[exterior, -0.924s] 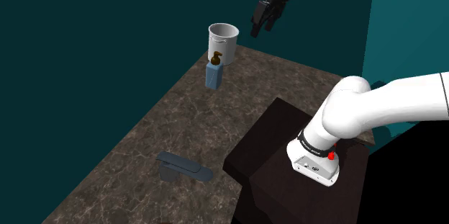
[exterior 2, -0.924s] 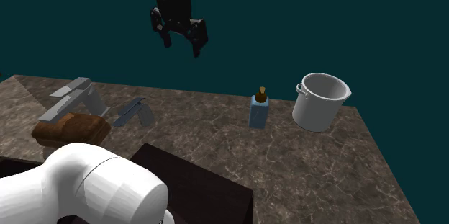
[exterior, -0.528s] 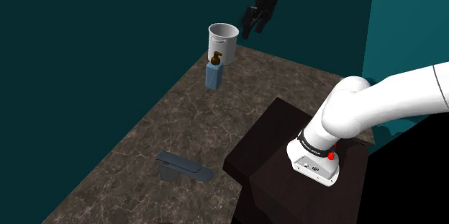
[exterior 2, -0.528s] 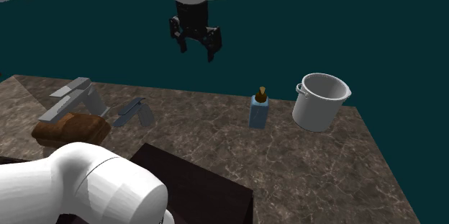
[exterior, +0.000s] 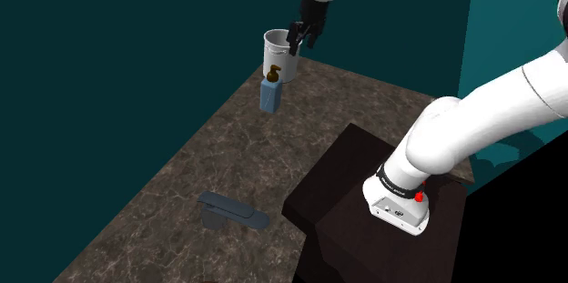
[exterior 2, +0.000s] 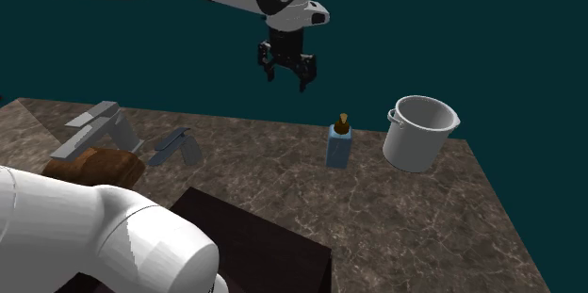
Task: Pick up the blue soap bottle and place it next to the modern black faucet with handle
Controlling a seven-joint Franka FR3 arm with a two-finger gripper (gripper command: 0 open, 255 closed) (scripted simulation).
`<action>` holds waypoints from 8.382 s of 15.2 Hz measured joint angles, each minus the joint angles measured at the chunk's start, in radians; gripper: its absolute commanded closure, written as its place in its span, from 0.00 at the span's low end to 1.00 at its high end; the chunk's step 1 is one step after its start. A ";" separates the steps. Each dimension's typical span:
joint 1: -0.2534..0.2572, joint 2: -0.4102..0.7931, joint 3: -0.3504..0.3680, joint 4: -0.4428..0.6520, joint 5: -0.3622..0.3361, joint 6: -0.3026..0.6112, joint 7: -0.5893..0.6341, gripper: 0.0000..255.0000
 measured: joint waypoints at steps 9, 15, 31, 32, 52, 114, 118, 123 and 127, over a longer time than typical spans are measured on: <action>-0.028 0.340 -0.046 0.159 -0.003 0.154 -0.054 0.00; -0.048 0.557 -0.065 0.306 0.009 0.206 -0.080 0.00; -0.093 0.912 -0.073 0.552 0.041 0.291 -0.118 0.00; -0.093 0.913 -0.073 0.551 0.042 0.293 -0.118 0.00; -0.092 0.885 -0.076 0.563 0.037 0.254 -0.114 1.00; -0.025 0.663 -0.064 1.022 -0.012 -0.423 0.008 1.00; 0.030 0.569 -0.034 0.892 -0.029 -0.385 0.089 1.00; 0.095 0.485 0.014 0.776 -0.041 -0.351 0.199 1.00; 0.145 0.431 0.059 0.714 -0.046 -0.343 0.294 1.00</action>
